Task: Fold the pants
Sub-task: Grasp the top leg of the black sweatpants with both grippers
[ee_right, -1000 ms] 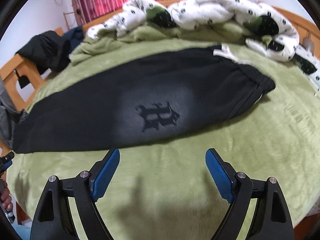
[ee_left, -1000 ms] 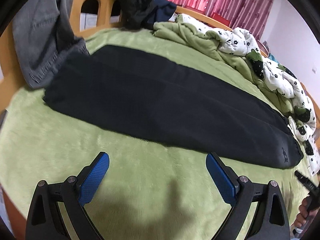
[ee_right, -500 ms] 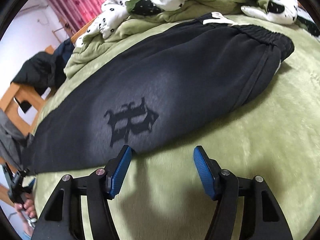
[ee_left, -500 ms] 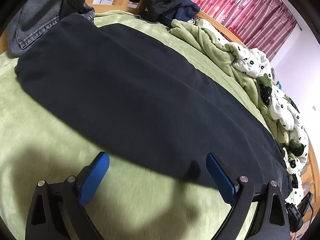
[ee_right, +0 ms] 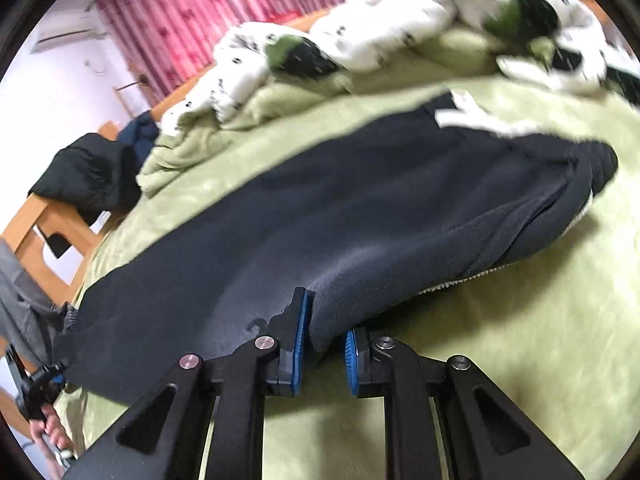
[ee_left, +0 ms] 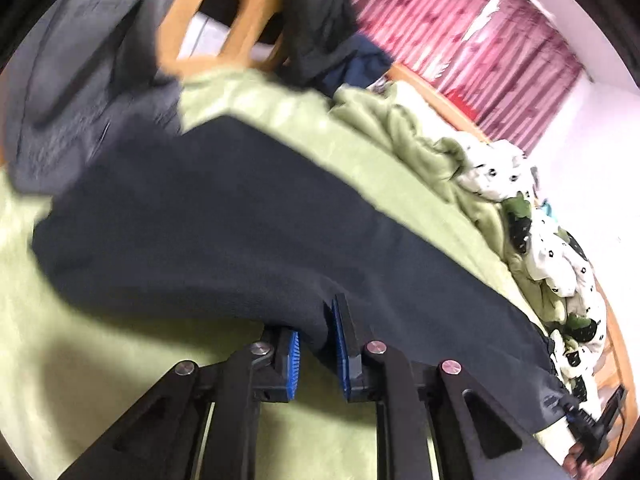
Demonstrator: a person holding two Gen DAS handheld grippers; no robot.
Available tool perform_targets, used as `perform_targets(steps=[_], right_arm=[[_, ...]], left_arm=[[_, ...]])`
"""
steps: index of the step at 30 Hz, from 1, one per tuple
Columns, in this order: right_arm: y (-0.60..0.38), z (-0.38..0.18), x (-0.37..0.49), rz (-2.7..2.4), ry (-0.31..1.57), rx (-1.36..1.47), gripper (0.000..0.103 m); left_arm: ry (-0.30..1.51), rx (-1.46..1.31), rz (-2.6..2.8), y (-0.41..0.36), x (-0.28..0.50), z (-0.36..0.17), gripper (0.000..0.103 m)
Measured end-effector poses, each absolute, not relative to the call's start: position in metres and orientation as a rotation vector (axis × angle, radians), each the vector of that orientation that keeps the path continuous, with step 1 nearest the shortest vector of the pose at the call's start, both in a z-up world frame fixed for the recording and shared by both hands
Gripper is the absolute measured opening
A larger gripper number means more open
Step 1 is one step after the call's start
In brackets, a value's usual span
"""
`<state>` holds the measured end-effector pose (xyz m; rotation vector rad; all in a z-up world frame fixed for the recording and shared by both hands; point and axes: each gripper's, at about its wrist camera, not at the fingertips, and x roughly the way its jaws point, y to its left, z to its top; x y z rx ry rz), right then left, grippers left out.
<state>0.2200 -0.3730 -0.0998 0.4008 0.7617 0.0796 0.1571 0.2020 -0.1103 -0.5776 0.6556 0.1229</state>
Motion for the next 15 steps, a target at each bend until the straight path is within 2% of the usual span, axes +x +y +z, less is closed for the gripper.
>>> perform_targets(steps=[9, 15], right_arm=[[-0.362, -0.067, 0.285, 0.117, 0.704, 0.302, 0.016], [-0.347, -0.089, 0.354, 0.08, 0.73, 0.22, 0.016]], left_arm=[[0.594, -0.442, 0.15, 0.196, 0.245, -0.079, 0.014], [0.638, -0.359, 0.232, 0.182, 0.309, -0.101, 0.014]])
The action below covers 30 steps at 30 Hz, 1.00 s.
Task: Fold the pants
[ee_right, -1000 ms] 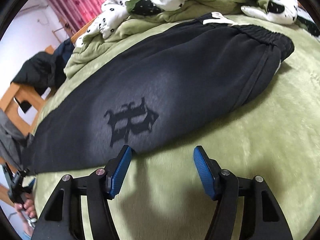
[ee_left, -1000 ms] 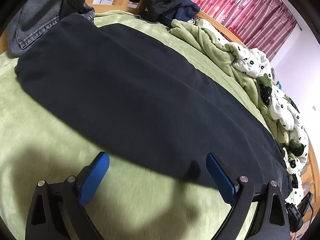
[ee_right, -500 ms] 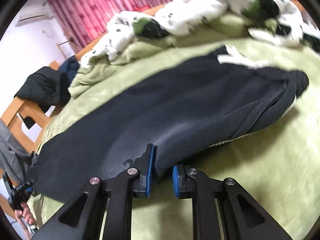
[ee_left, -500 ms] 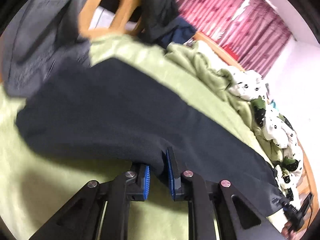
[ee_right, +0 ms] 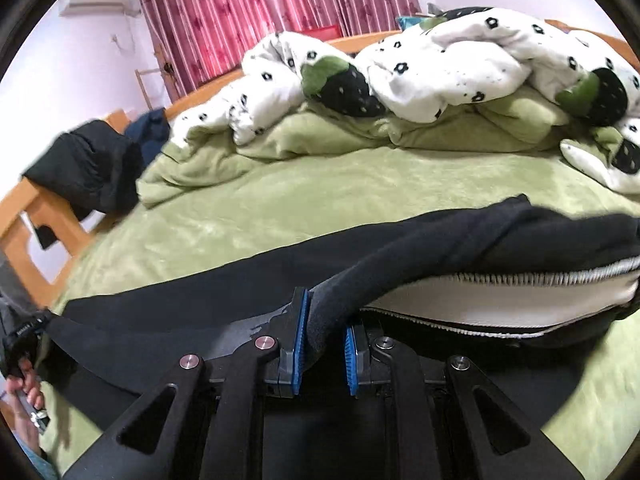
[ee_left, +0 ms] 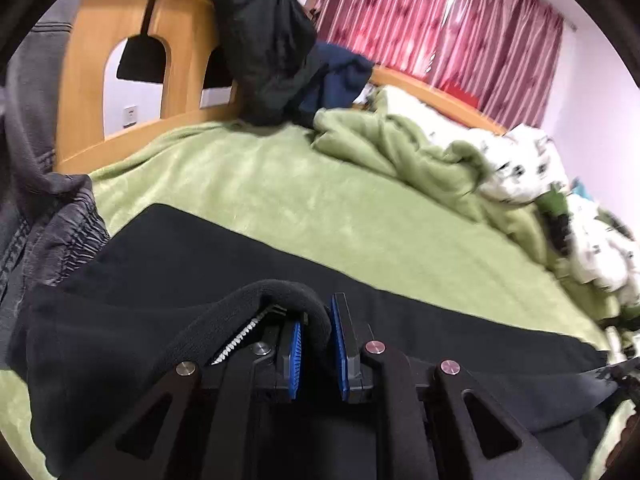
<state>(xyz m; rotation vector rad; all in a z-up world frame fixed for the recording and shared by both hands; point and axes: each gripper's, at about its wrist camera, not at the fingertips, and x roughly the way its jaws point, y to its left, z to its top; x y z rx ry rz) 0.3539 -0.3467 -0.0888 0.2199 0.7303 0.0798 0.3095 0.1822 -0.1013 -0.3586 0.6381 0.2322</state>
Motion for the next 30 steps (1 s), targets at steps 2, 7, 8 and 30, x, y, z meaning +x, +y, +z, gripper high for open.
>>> perform_targets(steps=[2, 7, 8, 30], right_arm=[[-0.338, -0.103, 0.375, 0.045, 0.748, 0.182, 0.016], [-0.331, -0.135, 0.402, -0.03, 0.846, 0.162, 0.023], [-0.332, -0.139, 0.404, -0.019, 0.879, 0.171, 0.031], [-0.422, -0.165, 0.204, 0.021, 0.898, 0.507, 0.063]], left_arm=[[0.659, -0.361, 0.255, 0.182, 0.322, -0.114, 0.014], [0.716, -0.376, 0.246, 0.181, 0.335, -0.129, 0.044], [0.74, -0.368, 0.222, 0.179, 0.335, -0.128, 0.055], [0.815, -0.647, 0.047, 0.182, 0.182, -0.165, 0.077]])
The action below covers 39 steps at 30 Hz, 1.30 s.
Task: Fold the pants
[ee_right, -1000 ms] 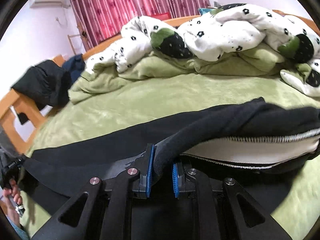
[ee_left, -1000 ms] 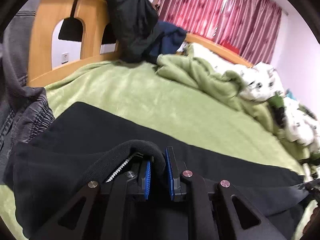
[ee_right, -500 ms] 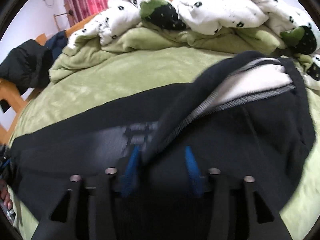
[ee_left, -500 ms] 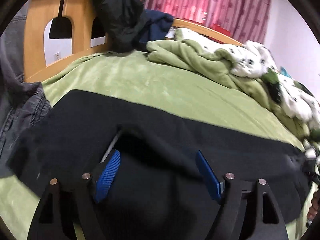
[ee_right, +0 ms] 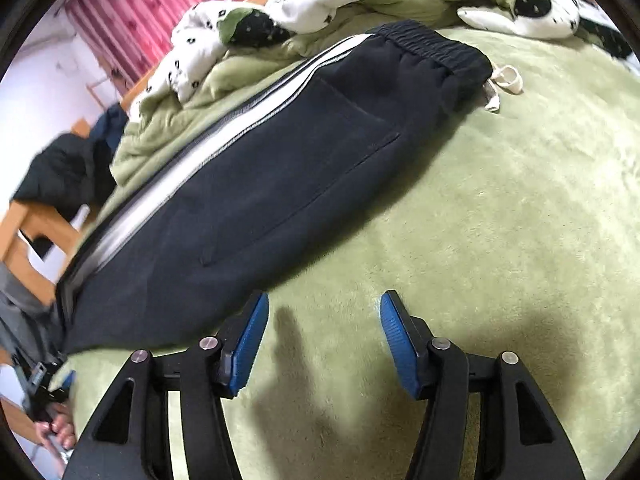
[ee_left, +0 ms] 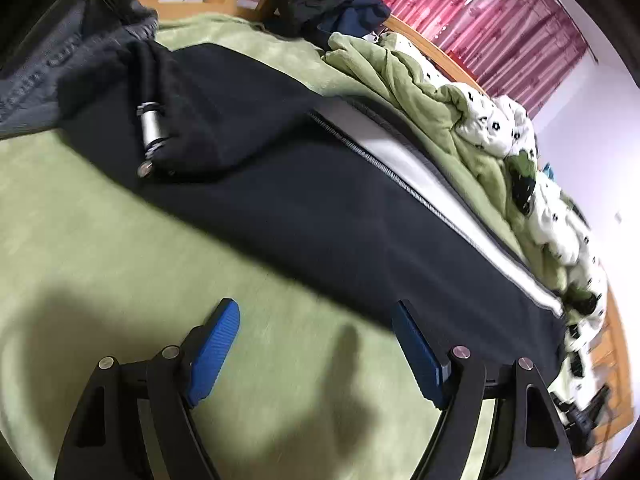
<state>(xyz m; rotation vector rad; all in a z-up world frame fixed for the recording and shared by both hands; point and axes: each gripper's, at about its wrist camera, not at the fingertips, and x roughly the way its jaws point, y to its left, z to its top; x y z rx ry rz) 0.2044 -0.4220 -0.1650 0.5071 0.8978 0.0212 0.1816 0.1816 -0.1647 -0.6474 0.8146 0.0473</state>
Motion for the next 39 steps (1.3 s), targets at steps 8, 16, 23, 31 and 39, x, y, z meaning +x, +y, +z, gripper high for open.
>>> perform_targets(steps=[8, 16, 23, 31, 39], right_arm=[[-0.435, -0.169, 0.285, -0.007, 0.856, 0.596, 0.069], [-0.451, -0.162, 0.323, -0.054, 0.817, 0.65, 0.015], [-0.459, -0.125, 0.255, -0.023, 0.786, 0.596, 0.01], [-0.497, -0.112, 0.14, -0.047, 0.793, 0.557, 0.008], [-0.524, -0.133, 0.055, -0.045, 0.832, 0.569, 0.011]], left_arm=[[0.77, -0.754, 0.106, 0.196, 0.239, -0.172, 0.067], [0.796, -0.754, 0.148, 0.203, 0.253, -0.171, 0.012], [0.798, -0.655, 0.086, 0.189, 0.204, -0.142, 0.01], [0.843, -0.584, 0.019, 0.158, 0.11, -0.135, 0.01], [0.866, -0.536, -0.03, 0.141, 0.032, -0.149, 0.014]])
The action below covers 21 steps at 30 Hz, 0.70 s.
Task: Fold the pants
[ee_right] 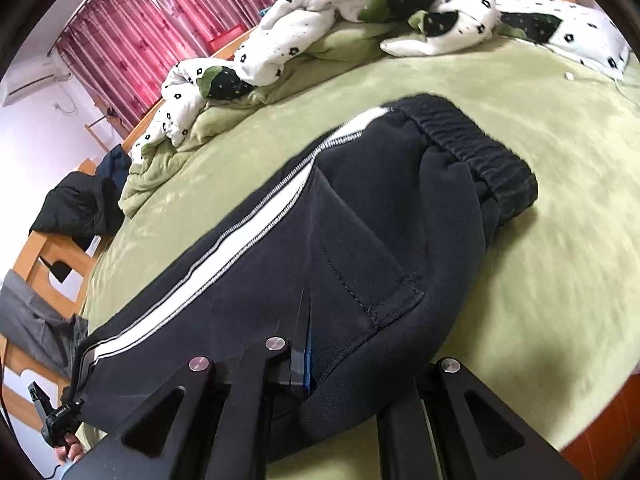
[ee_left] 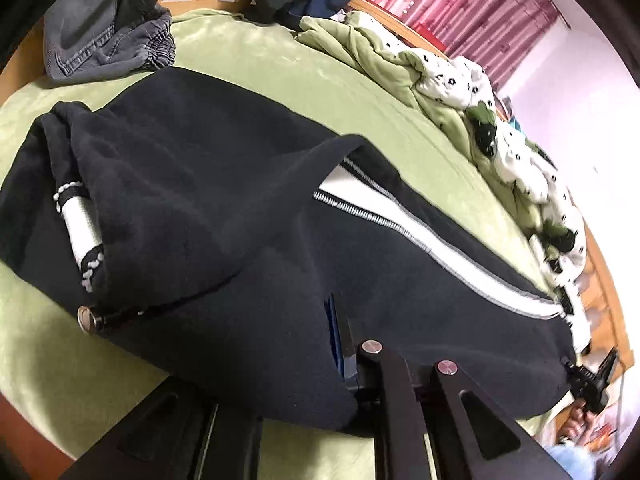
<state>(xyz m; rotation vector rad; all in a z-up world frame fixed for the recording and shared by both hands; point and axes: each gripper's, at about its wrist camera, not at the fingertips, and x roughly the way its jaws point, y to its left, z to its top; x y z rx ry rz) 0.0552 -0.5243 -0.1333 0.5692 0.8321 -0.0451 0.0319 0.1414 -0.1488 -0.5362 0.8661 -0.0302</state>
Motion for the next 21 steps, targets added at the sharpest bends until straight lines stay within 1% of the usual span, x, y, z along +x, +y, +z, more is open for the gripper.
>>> perform_targets(steps=[3, 4, 5, 6, 7, 8, 10, 11, 13, 16, 18, 19, 20, 21], right_arm=[[-0.526, -0.146, 0.043, -0.053, 0.868, 0.574, 0.017], [-0.526, -0.145, 0.037, -0.054, 0.862, 0.561, 0.02], [-0.528, -0.143, 0.029, -0.06, 0.841, 0.547, 0.03], [-0.53, -0.14, 0.021, -0.071, 0.817, 0.534, 0.034], [-0.535, -0.135, 0.013, -0.092, 0.785, 0.521, 0.045], [-0.541, -0.131, 0.009, -0.11, 0.756, 0.517, 0.053], [-0.558, -0.125, 0.007, -0.147, 0.701, 0.554, 0.058], [-0.565, -0.126, 0.01, -0.151, 0.696, 0.58, 0.062], [-0.582, -0.134, 0.026, -0.144, 0.7, 0.658, 0.064], [-0.604, -0.16, 0.062, -0.159, 0.737, 0.761, 0.069], [-0.614, -0.177, 0.08, -0.158, 0.745, 0.853, 0.069], [-0.618, -0.177, 0.086, -0.164, 0.723, 0.874, 0.067], [-0.62, -0.172, 0.092, -0.18, 0.726, 0.855, 0.055], [-0.621, -0.161, 0.099, -0.203, 0.726, 0.782, 0.05]], left_arm=[[0.904, -0.52, -0.006, 0.142, 0.026, -0.149, 0.025], [0.906, -0.505, -0.004, 0.143, 0.021, -0.146, 0.034], [0.905, -0.481, 0.002, 0.143, 0.016, -0.142, 0.048], [0.896, -0.445, 0.017, 0.144, 0.008, -0.138, 0.056], [0.883, -0.427, 0.026, 0.145, 0.001, -0.135, 0.066], [0.863, -0.405, 0.036, 0.146, -0.006, -0.132, 0.069], [0.844, -0.392, 0.038, 0.15, -0.018, -0.128, 0.07], [0.844, -0.395, 0.04, 0.151, -0.022, -0.128, 0.07], [0.828, -0.408, 0.049, 0.15, -0.028, -0.125, 0.07], [0.786, -0.419, 0.037, 0.144, -0.034, -0.121, 0.07], [0.773, -0.413, 0.025, 0.134, -0.032, -0.118, 0.07], [0.77, -0.406, 0.025, 0.131, -0.031, -0.118, 0.07], [0.766, -0.394, 0.026, 0.124, -0.027, -0.116, 0.07], [0.765, -0.38, 0.032, 0.116, -0.024, -0.114, 0.07]])
